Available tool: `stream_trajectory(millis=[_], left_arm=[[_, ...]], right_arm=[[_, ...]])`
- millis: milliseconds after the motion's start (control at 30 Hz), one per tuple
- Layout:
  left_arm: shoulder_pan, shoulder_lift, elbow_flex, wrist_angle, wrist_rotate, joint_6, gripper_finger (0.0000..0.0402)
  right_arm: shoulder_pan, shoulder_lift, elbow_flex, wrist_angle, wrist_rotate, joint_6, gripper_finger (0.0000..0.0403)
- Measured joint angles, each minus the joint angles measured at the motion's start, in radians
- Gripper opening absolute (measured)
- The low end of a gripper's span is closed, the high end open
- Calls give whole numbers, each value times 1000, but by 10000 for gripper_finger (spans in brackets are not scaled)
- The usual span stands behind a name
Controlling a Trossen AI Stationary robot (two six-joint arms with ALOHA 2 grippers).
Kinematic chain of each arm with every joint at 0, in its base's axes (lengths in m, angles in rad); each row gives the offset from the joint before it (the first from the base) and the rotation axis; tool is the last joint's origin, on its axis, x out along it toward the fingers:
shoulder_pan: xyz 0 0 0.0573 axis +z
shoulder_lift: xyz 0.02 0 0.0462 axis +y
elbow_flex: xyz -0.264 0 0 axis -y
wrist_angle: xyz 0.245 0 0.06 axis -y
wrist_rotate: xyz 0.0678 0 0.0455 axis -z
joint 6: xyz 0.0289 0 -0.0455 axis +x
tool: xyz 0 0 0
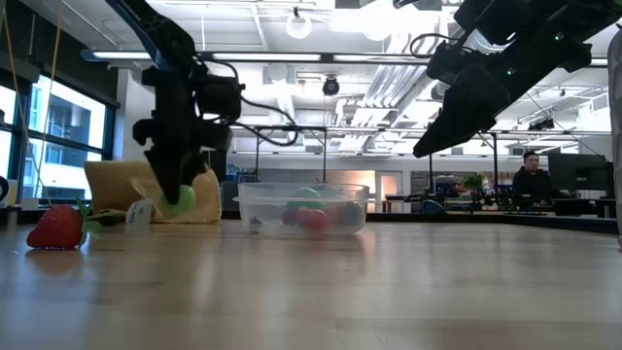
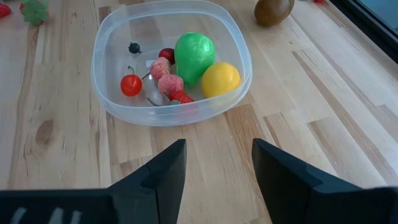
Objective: Pick and placing Produce into tupperware
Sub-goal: Put the cabbage into the transparent bin
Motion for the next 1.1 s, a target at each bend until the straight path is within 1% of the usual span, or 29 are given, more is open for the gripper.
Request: stream_trajectory(millis=[133, 300, 533, 700, 933, 1100], left_arm=[[-4, 0, 36, 3, 52, 15, 225], [-47, 0, 88, 11, 104, 27, 232], [-134, 0, 185, 29, 116, 44, 228], [-199, -1, 247, 90, 82, 44, 233], [-277, 14, 254, 265, 54, 24, 234], [-303, 62, 254, 270, -36, 27, 229]], right_arm=[[0, 0, 0, 0, 0, 0, 176], [0, 0, 0, 0, 0, 0, 176], [0, 0, 0, 0, 0, 0, 176], [0, 0, 0, 0, 0, 0, 176], [0, 0, 0, 0, 0, 0, 176], [0, 0, 0, 0, 0, 0, 176]])
